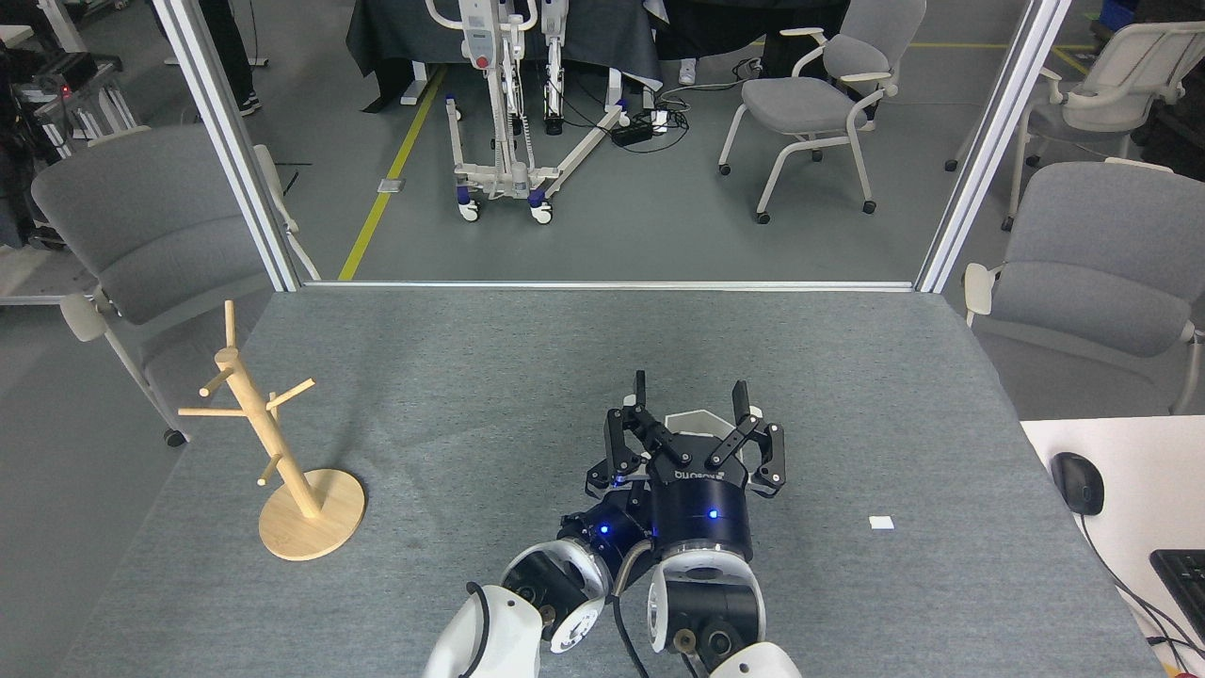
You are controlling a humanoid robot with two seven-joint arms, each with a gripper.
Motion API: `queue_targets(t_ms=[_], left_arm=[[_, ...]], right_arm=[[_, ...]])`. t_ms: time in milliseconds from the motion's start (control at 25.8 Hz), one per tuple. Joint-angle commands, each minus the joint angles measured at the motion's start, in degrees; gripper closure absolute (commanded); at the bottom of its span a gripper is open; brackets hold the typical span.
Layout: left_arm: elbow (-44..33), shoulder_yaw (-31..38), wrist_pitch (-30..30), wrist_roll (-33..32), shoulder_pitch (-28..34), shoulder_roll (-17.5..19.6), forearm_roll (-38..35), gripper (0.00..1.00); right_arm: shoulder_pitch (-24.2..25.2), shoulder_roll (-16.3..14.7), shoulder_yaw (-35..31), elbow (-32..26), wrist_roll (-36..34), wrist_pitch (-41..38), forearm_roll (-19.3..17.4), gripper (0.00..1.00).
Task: Hang cup on storage rack
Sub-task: 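Move the cup with the left gripper toward the wooden mug tree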
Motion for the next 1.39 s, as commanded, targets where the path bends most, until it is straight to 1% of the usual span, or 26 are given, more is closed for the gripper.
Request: queue_targets(t_ms=[0,77,116,194,232,271,310,387,503,581,658,735,813,890,968,1084,1161,1239,1316,1355], left_arm=[[-1.7,0.3,0.0,0.6,1.6,1.7,-0.1,1.0],[-3.6,1.5,-0.1,0.8,3.4,3.9,-0.1,1.0],[-4.7,2.1,-0.2,0.9,4.5,4.5,-0.1,1.0],[-7.2,3.6,-0.2,1.3,6.8,6.6,-0.1,1.0],[-8.6,4.6,-0.2,1.7,8.0,8.1,-0.1,1.0],[-9.9,5.8,-0.2,2.3,9.2,9.4,-0.1,1.0],[-11.5,7.4,-0.2,2.8,10.8,10.5,-0.1,1.0],[-15.1,11.9,-0.2,3.5,14.5,12.6,-0.1,1.0],[-22.3,19.1,-0.8,4.8,22.2,16.1,0.0,1.0],[-25.4,23.4,-1.1,7.5,27.8,17.9,0.0,1.0],[-26.5,28.3,-1.9,11.1,32.1,19.0,0.0,1.0],[-26.9,33.6,-3.6,14.5,35.7,19.1,0.0,1.0],[-27.0,40.1,-6.2,16.8,38.0,19.0,0.0,1.0],[-27.0,46.5,-9.4,18.3,39.7,18.6,0.1,1.0],[-26.8,52.6,-11.7,18.7,40.1,18.3,0.2,1.0],[-24.8,57.6,-9.6,17.6,38.0,17.4,0.2,1.0],[-22.5,58.3,-5.3,16.4,33.1,17.7,-0.1,1.0],[-19.1,58.3,-0.8,12.3,28.8,18.2,-0.1,1.0],[-15.6,58.3,2.0,9.2,23.9,18.4,-0.1,1.0],[-14.6,58.2,2.5,8.8,22.3,18.5,-0.1,1.0]], right_arm=[[-0.4,-1.0,-7.7,-0.3,-0.7,-6.4,-3.6,0.01],[-0.4,-3.2,-15.7,0.0,-0.7,-15.1,-7.4,0.01],[-0.3,-4.9,-19.3,0.2,-0.7,-18.9,-10.0,0.01],[0.4,-9.5,-26.4,1.6,-0.9,-27.5,-16.8,0.01],[0.8,-11.6,-29.1,3.1,-1.3,-31.1,-19.0,0.01],[1.3,-13.1,-31.0,4.4,-2.1,-34.0,-19.5,0.01],[2.9,-14.0,-32.4,6.0,-3.1,-35.8,-19.5,0.01],[6.2,-14.3,-33.2,8.0,-6.3,-36.4,-18.5,0.01],[10.4,-14.1,-33.3,8.0,-12.2,-36.4,-13.3,0.01],[12.6,-13.8,-33.4,7.8,-14.3,-36.5,-12.5,0.01],[13.0,-13.6,-33.4,7.7,-14.2,-36.9,-12.3,0.01],[12.9,-13.9,-33.3,7.7,-13.5,-36.9,-12.1,0.01],[12.8,-14.6,-33.3,8.1,-12.0,-36.9,-12.1,0.01],[12.8,-14.5,-33.4,8.4,-10.5,-36.6,-12.0,0.01],[12.8,-14.0,-33.4,8.4,-9.9,-36.5,-12.0,0.01],[12.6,-14.2,-33.3,8.2,-9.9,-36.7,-12.0,0.01],[12.6,-14.5,-33.3,8.3,-9.9,-36.6,-12.3,0.01],[12.4,-13.6,-33.3,8.6,-9.8,-36.4,-12.1,0.01],[12.2,-13.7,-33.4,8.6,-9.9,-36.3,-12.1,0.01],[12.2,-13.8,-33.4,8.7,-9.9,-36.3,-12.1,0.01]])
